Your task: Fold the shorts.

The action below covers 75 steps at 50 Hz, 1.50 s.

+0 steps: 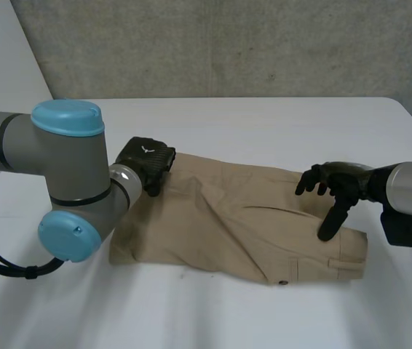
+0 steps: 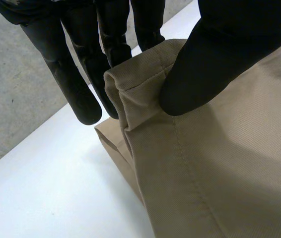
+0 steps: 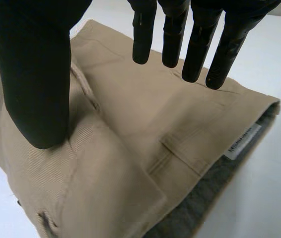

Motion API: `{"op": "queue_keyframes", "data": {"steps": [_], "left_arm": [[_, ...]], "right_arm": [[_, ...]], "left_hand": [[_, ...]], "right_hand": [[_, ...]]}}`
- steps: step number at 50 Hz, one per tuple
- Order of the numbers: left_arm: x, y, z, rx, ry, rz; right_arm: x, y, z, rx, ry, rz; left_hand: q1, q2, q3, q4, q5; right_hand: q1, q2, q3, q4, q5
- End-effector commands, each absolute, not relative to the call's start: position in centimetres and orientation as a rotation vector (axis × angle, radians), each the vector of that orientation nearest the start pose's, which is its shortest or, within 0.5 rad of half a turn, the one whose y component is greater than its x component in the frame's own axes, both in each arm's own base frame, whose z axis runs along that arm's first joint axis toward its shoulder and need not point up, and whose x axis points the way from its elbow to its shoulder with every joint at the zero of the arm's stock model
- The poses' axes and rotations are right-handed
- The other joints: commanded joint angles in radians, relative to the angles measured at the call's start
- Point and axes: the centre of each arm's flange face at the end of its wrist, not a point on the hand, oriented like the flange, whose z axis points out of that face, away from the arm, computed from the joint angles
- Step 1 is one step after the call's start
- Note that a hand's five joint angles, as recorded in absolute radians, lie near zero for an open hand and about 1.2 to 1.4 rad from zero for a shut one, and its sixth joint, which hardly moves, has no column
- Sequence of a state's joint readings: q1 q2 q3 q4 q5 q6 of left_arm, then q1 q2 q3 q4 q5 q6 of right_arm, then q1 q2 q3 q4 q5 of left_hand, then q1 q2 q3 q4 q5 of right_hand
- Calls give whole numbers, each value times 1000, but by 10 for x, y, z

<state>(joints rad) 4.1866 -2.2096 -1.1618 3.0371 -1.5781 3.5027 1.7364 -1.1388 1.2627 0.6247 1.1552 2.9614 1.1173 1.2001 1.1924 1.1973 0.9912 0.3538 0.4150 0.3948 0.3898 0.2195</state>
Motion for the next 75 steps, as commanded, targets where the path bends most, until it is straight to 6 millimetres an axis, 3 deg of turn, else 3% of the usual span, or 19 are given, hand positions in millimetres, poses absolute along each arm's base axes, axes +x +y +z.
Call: {"op": "queue_keyframes", "data": {"steps": [1, 9, 12, 13, 14, 20, 23, 30, 37, 45, 49, 50, 52, 53, 54, 57, 63, 68, 75], "left_arm": [[-320, -297, 193, 1106, 2347, -1919], [-319, -310, 194, 1070, 2304, -1972], [-320, -312, 194, 1067, 2297, -1982], [-320, -312, 193, 1067, 2298, -1980], [-320, -313, 193, 1065, 2299, -1983], [-325, -321, 186, 1055, 2282, -2011], [-328, -329, 183, 1038, 2253, -2054], [-337, -353, 182, 964, 2136, -2200], [-340, -385, 170, 863, 2026, -2298], [-350, -404, 140, 911, 1936, -2289], [-353, -408, 130, 914, 1888, -2314], [-355, -407, 127, 916, 1871, -2330], [-357, -406, 126, 916, 1862, -2339], [-357, -405, 125, 916, 1862, -2340], [-358, -402, 122, 924, 1864, -2335], [-358, -398, 122, 931, 1871, -2324], [-347, -381, 167, 908, 1850, -2348], [-330, -356, 204, 892, 1857, -2355], [-293, -309, 220, 862, 2015, -2277]], "right_arm": [[223, -281, 224, -692, 2450, -1081], [222, -272, 215, -710, 2474, -1027], [221, -270, 213, -714, 2477, -1014], [222, -268, 213, -719, 2470, -1008], [222, -268, 212, -722, 2467, -1012], [223, -278, 218, -912, 2426, -1145], [226, -296, 222, -1046, 2354, -1339], [241, -339, 214, -1081, 2276, -1690], [264, -385, 174, -1159, 2154, -1959], [280, -409, 120, -1336, 2115, -2068], [285, -414, 111, -1332, 2060, -2142], [285, -416, 110, -1327, 2053, -2163], [285, -418, 110, -1319, 2044, -2187], [286, -419, 113, -1308, 2030, -2214], [286, -420, 116, -1302, 2025, -2224], [286, -419, 137, -1265, 1997, -2271], [279, -403, 195, -1104, 1943, -2328], [264, -367, 237, -931, 1968, -2244], [248, -321, 228, -876, 2165, -1966]], "left_hand": [[265, 182, 190, 185, 216], [271, 188, 195, 191, 222], [271, 188, 195, 191, 222], [271, 188, 195, 191, 222], [271, 188, 195, 191, 222], [279, 196, 204, 199, 231], [279, 196, 204, 199, 231], [279, 196, 204, 199, 231], [279, 196, 204, 199, 231], [279, 196, 204, 199, 231], [-22, -105, -97, -102, -70], [-302, -385, -377, -382, -350], [-583, -665, -658, -663, -631], [-683, -765, -758, -763, -731], [-861, -944, -936, -941, -909], [-936, -1019, -1011, -1016, -985], [-933, -1016, -1008, -1013, -982], [-904, -987, -979, -984, -952], [-792, -875, -868, -873, -841]], "right_hand": [[95, 34, 54, 59, 55], [148, 87, 107, 112, 108], [441, 379, 400, 405, 400], [834, 773, 793, 798, 794], [1040, 979, 999, 1004, 1000], [1042, 981, 1001, 1006, 1002], [1042, 981, 1001, 1006, 1002], [1042, 981, 1001, 1006, 1002], [1042, 981, 1001, 1006, 1002], [1042, 981, 1001, 1006, 1002], [1023, 962, 982, 987, 983], [782, 721, 741, 746, 742], [231, 169, 190, 195, 190], [-179, -240, -220, -215, -219], [-179, -240, -220, -215, -219], [-179, -240, -220, -215, -219], [-179, -240, -220, -215, -219], [-179, -240, -220, -215, -219], [-179, -240, -220, -215, -219]]}}
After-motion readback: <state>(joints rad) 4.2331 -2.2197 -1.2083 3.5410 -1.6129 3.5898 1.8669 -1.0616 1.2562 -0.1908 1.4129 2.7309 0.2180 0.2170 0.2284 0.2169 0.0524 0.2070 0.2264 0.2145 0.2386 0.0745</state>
